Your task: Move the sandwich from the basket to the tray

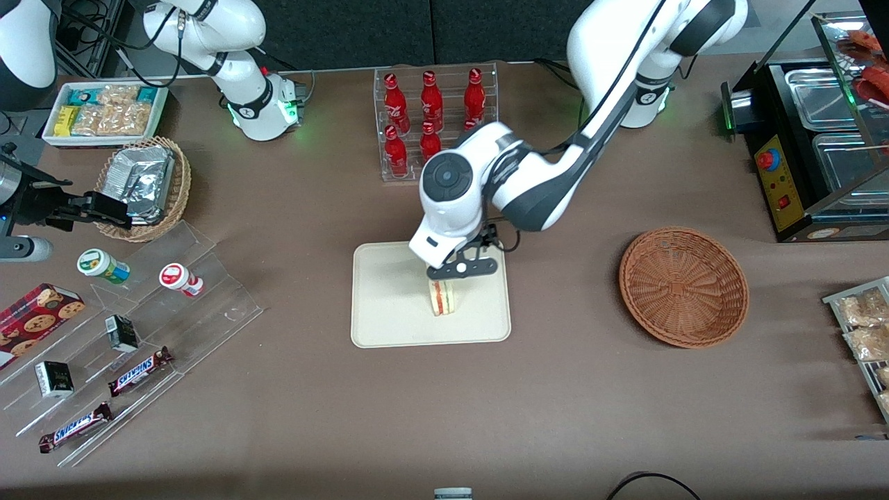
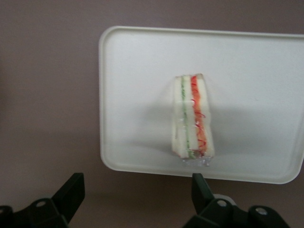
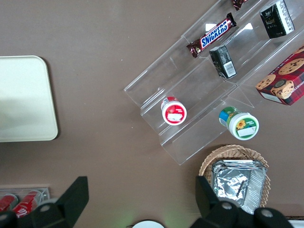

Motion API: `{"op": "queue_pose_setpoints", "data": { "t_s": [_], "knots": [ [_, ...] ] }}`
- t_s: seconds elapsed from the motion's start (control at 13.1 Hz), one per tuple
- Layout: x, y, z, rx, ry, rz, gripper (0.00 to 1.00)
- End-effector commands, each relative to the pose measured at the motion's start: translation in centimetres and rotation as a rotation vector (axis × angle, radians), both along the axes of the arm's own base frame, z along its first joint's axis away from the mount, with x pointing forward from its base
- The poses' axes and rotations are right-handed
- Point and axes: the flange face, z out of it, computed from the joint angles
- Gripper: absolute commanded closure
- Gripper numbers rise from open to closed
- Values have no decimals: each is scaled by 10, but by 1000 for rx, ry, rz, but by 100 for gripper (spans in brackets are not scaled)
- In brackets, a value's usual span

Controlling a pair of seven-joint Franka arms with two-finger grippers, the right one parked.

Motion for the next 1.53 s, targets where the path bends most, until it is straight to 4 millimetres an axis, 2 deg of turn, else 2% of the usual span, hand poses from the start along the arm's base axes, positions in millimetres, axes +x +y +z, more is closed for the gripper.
{"op": "queue_pose_setpoints", "data": {
  "t_s": [0.0,0.23,0.31,0.38,0.53,0.69,0.99,1.14,1.3,1.37,1.45],
  "knots": [
    [1,56,47,-19,30,-35,1],
    [1,138,95,-65,29,-24,1],
    [3,173,103,-62,24,3,1],
    [-1,196,109,-56,20,-30,1],
    [-3,261,120,-45,25,-111,1],
    [-4,315,132,-38,39,-140,1],
    [4,407,161,-48,8,-157,0],
    [0,431,187,-42,-42,-156,0],
    [-5,435,214,-39,-55,-148,1],
    [-5,444,227,-43,-56,-134,1],
    [-7,438,235,-51,-58,-148,1]
  ]
}}
